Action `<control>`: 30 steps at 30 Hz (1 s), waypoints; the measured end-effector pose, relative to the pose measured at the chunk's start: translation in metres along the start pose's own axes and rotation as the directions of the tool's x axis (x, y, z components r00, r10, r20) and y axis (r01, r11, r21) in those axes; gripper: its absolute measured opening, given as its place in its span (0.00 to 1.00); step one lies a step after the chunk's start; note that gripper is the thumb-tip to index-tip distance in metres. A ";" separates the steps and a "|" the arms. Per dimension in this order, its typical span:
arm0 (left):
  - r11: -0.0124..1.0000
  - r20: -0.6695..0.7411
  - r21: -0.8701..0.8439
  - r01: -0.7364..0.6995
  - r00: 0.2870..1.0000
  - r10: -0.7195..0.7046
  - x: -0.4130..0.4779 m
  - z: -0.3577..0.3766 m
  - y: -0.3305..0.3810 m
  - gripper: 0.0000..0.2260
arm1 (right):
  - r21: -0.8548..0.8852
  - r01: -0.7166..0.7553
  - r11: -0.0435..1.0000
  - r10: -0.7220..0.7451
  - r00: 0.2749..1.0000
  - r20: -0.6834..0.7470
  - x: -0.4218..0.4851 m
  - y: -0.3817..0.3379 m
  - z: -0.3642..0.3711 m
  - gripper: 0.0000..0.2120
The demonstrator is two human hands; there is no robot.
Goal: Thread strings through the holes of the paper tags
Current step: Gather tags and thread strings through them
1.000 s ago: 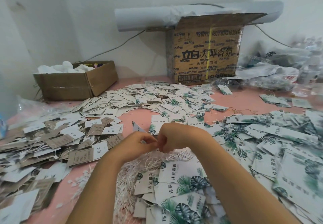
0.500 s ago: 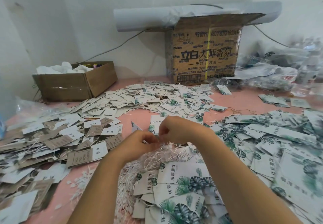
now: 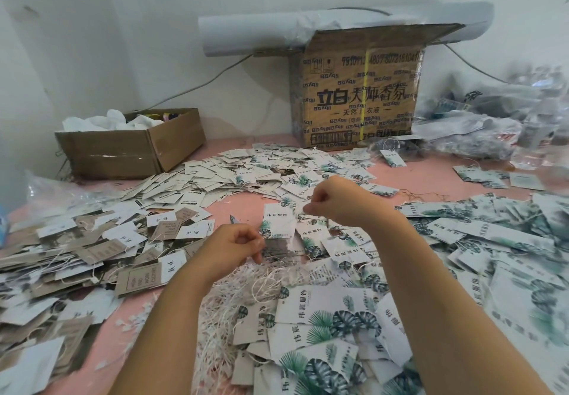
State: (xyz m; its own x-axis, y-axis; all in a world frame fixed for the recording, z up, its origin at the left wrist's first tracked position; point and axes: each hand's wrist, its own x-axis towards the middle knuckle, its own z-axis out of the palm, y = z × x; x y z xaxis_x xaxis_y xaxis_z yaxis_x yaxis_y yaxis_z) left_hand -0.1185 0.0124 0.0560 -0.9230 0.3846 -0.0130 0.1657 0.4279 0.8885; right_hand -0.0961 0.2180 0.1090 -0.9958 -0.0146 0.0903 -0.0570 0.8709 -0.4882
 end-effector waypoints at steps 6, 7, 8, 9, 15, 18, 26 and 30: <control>0.994 -0.012 0.042 0.099 0.995 -0.099 0.000 -0.004 -0.009 0.07 | 0.501 -0.009 0.865 0.102 0.982 -0.159 -0.003 0.001 -0.007 0.12; 0.994 -0.014 0.043 0.102 0.995 -0.102 0.000 -0.005 -0.009 0.07 | 0.589 0.012 0.808 0.112 0.978 -0.174 -0.003 0.000 -0.007 0.11; 0.994 -0.014 0.044 0.103 0.995 -0.103 0.001 -0.005 -0.010 0.07 | 0.662 0.041 0.748 0.116 0.975 -0.191 -0.003 -0.001 -0.007 0.11; 0.994 -0.010 0.044 0.100 0.995 -0.100 0.001 -0.005 -0.010 0.07 | 0.727 0.069 0.684 0.117 0.972 -0.203 -0.003 -0.003 -0.007 0.11; 0.999 -0.047 -0.002 0.053 0.998 -0.053 0.004 -0.001 -0.012 0.08 | 0.964 0.107 0.243 0.102 0.986 -0.135 -0.001 -0.012 0.002 0.10; 0.997 -0.103 0.073 -0.036 0.994 0.043 0.006 0.002 -0.016 0.11 | 0.971 0.041 0.234 0.154 0.985 -0.078 0.001 -0.010 0.011 0.09; 0.932 -0.134 0.353 -0.079 0.982 0.134 0.011 0.007 -0.022 0.17 | 0.045 -0.084 0.995 0.082 0.995 0.059 0.004 -0.005 0.025 0.10; 0.886 -0.230 0.462 -0.036 0.960 0.159 0.013 0.007 -0.023 0.15 | -0.247 -0.165 0.955 0.219 0.953 0.208 0.003 0.004 0.033 0.17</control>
State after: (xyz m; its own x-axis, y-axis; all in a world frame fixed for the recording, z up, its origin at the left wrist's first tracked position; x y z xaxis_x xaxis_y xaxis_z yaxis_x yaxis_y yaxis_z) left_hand -0.1320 0.0131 0.0328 -0.9399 0.2487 0.2341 0.3401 0.7433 0.5761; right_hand -0.1016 0.2055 0.0791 -0.9767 0.0747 -0.2010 0.1279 0.9554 -0.2663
